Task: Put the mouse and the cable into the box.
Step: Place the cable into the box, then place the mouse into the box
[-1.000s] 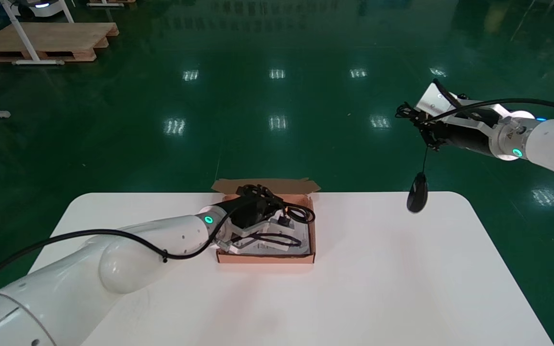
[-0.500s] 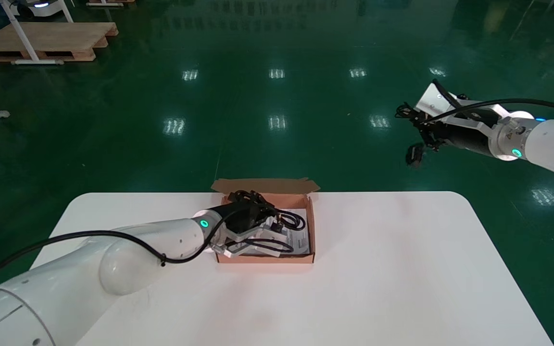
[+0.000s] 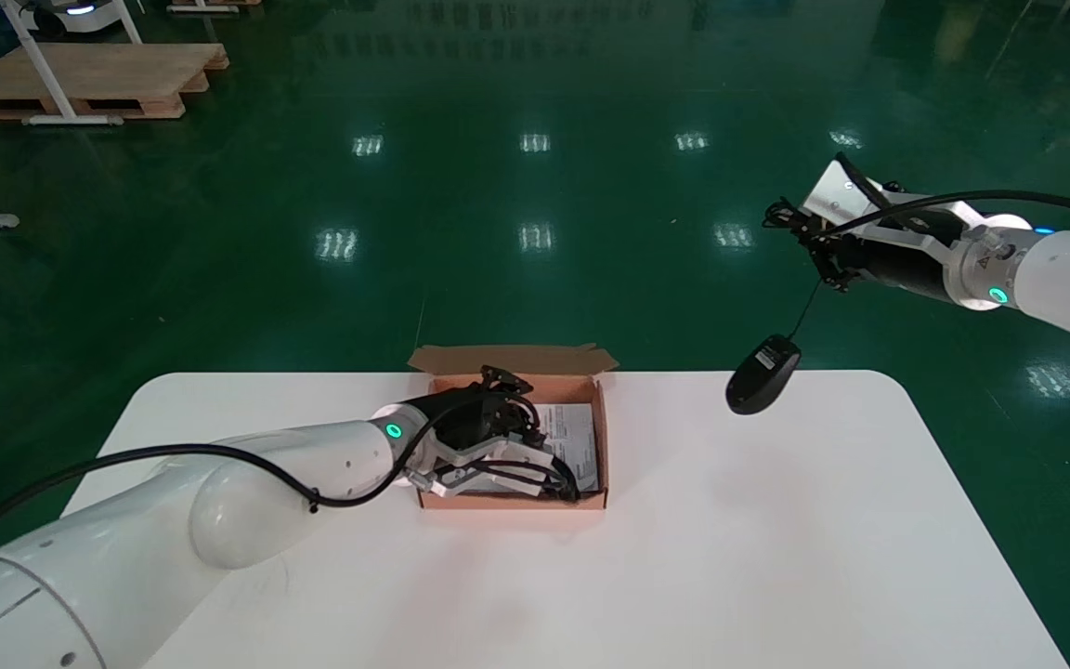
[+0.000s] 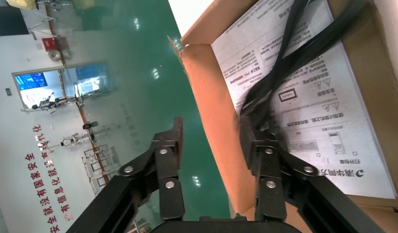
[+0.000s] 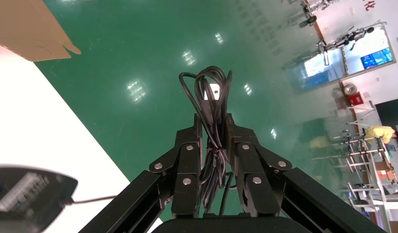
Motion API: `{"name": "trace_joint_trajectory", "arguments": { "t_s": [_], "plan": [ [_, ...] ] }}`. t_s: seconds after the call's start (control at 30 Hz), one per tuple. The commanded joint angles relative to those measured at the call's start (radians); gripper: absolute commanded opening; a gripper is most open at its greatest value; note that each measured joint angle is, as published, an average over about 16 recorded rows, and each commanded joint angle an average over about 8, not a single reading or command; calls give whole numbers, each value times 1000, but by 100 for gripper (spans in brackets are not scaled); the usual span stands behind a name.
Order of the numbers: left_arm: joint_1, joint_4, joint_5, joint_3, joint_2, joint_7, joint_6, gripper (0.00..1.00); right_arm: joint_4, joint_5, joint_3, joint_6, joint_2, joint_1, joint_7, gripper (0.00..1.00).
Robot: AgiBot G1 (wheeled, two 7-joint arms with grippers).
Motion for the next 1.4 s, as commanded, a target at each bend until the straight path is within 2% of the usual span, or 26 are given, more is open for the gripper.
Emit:
{"name": "trace_joint_trajectory", "arguments": {
  "t_s": [0.03,0.27,0.47,0.67,0.9,1.1,1.23,1.4],
  "plan": [
    [1,1,2,-1,2,1,2,100,0,0,0,0,0,0,0,0],
    [-25,10,-9,-23,-40,-26,-39,100,5,-1,-2,-9,0,-5,-7,0],
    [-84,102,-4,-60,-111,-73,-120,100,25,-1,-6,-21,-8,-24,-30,0],
    [-118,217,37,-67,-174,-100,-178,100,69,17,-5,-46,-52,-55,-48,0],
    [-134,314,78,-61,-140,-130,-205,100,182,58,-3,-138,-123,-79,-23,0],
    [-142,352,99,-58,-117,-150,-210,100,296,68,-24,-190,-183,-131,42,0],
    [-144,364,110,-56,-110,-162,-212,100,352,54,-70,-177,-221,-177,103,0],
    [-146,371,122,-54,-105,-175,-213,100,435,40,-174,-100,-239,-220,183,0]
  ]
}}
